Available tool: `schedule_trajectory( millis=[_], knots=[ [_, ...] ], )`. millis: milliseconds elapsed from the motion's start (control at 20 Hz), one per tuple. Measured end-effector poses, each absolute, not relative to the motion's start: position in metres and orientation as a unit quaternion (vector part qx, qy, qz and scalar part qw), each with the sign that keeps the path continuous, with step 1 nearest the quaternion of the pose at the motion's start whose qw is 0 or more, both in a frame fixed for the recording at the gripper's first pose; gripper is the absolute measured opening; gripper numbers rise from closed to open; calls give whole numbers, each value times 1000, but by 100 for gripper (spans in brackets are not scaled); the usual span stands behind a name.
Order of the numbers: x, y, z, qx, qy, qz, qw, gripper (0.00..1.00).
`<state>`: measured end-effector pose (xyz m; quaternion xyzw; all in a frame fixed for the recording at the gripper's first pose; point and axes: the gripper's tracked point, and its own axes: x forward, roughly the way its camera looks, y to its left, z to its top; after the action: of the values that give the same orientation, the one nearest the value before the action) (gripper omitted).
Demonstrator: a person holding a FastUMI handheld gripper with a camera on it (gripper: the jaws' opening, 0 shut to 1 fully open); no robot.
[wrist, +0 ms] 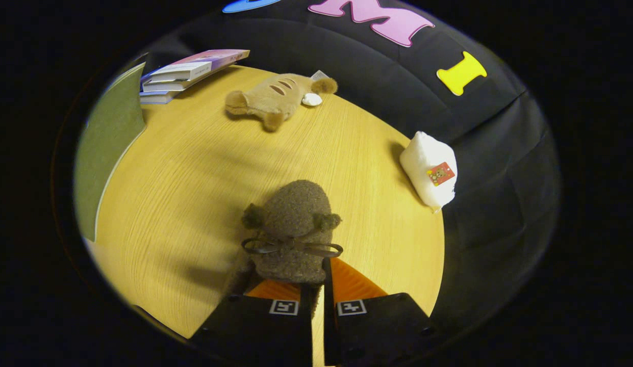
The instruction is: Open the storage box then place both shoes into the box .Put the left shoe in first, then the right shoe, with the right side of both shoes facing outward in a uniform manner.
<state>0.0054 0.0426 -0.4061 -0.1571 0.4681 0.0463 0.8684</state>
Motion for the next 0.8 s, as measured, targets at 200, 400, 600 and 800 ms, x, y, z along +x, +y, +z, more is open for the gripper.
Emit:
schedule_trajectory(
  millis=[200,400,600,800],
  knots=[
    [4,48,-385,-133,451,40,881,8],
    [2,68,-332,-92,433,53,895,8],
    [7,107,-266,-61,411,84,906,8],
    [15,166,-199,-31,383,124,915,8]
  ],
)
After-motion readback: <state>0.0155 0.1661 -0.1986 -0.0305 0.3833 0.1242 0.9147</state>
